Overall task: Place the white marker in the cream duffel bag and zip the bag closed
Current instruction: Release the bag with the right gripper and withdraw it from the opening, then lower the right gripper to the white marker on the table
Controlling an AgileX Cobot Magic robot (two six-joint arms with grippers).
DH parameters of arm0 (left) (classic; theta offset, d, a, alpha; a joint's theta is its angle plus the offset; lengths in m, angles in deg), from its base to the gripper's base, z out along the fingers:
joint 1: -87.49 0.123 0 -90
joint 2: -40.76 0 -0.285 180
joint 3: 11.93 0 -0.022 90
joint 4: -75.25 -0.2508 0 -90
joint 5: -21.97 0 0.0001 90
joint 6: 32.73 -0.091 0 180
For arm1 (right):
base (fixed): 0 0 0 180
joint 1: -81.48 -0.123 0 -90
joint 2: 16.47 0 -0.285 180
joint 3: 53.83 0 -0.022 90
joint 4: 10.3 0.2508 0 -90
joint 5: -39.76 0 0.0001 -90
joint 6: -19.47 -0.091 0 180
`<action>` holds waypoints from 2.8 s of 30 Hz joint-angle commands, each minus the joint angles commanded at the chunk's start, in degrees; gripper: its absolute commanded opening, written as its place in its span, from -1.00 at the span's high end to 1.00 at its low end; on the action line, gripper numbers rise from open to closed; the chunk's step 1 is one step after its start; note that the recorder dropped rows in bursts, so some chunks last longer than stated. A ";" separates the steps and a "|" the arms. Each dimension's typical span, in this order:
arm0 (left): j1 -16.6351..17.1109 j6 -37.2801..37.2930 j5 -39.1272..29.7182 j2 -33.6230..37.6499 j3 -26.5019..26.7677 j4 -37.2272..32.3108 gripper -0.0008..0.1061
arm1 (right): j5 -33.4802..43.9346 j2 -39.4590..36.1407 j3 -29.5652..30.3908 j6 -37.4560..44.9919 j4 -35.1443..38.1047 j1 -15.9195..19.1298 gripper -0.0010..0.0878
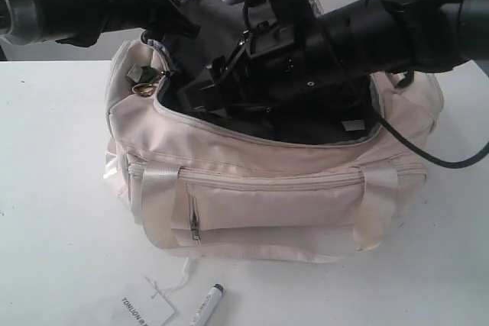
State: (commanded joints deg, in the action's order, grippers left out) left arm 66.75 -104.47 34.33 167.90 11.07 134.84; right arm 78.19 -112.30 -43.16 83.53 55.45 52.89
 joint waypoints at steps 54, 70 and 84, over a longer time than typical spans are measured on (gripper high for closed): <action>0.00 -0.16 0.00 0.00 0.00 0.00 0.99 | 20.55 10.17 0.00 -44.68 -39.76 0.01 0.92; 0.00 -0.16 0.00 0.00 0.00 0.00 0.99 | 24.41 10.17 0.00 -30.93 -39.88 -10.05 0.98; 0.00 -0.16 0.00 0.00 0.00 0.00 0.99 | 23.99 4.39 0.00 -10.15 -39.99 -17.22 0.98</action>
State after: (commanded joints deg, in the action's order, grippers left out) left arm 66.75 -104.63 34.33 167.90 11.07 134.84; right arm 102.19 -107.91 -43.16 73.38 15.45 35.67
